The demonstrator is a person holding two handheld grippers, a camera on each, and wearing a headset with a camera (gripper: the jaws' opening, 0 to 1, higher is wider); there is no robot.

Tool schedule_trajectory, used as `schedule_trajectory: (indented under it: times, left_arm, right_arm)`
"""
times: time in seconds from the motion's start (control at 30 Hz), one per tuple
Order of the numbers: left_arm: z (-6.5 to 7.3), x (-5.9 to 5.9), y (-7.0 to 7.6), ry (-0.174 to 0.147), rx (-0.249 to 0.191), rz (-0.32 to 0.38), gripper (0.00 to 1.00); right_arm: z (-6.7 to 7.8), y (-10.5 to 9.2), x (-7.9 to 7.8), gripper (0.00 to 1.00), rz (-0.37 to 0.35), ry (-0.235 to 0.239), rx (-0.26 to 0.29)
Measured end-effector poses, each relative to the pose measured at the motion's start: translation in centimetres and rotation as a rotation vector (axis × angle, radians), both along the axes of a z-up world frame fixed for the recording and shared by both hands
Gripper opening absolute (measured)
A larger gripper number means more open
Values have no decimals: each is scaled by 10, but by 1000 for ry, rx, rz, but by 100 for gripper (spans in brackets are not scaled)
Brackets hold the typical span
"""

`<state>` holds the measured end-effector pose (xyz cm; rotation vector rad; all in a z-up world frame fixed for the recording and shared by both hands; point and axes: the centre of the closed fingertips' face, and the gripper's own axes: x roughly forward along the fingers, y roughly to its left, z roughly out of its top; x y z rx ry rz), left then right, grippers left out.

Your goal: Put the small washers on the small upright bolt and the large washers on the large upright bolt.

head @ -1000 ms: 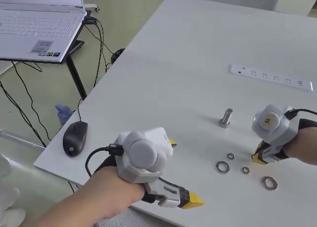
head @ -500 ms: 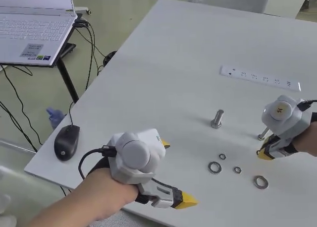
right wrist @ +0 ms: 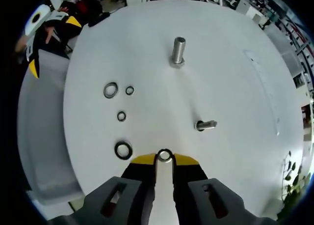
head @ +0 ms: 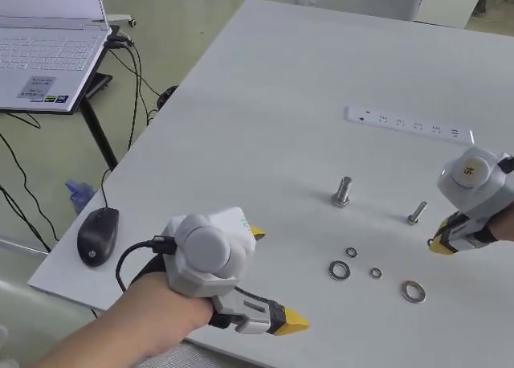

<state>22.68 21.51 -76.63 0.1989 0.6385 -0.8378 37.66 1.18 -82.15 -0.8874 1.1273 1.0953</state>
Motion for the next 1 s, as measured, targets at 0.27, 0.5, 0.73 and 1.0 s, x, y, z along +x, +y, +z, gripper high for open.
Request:
schedule_trajectory:
  times: [0.27, 0.5, 0.73, 1.0]
  left_arm:
    - [0, 1, -1, 2, 0, 1, 84]
    - [1, 2, -1, 2, -2, 3, 84]
    - [2, 3, 0, 2, -1, 4, 84]
    - [1, 2, 0, 2, 0, 4, 84]
  right_arm:
    - [5, -2, 9, 12, -8, -11, -1]
    - [10, -2, 25, 12, -23, -24, 5]
    - [14, -2, 38, 12, -31, -37, 4]
    - [17, 0, 48, 12, -33, -50, 3]
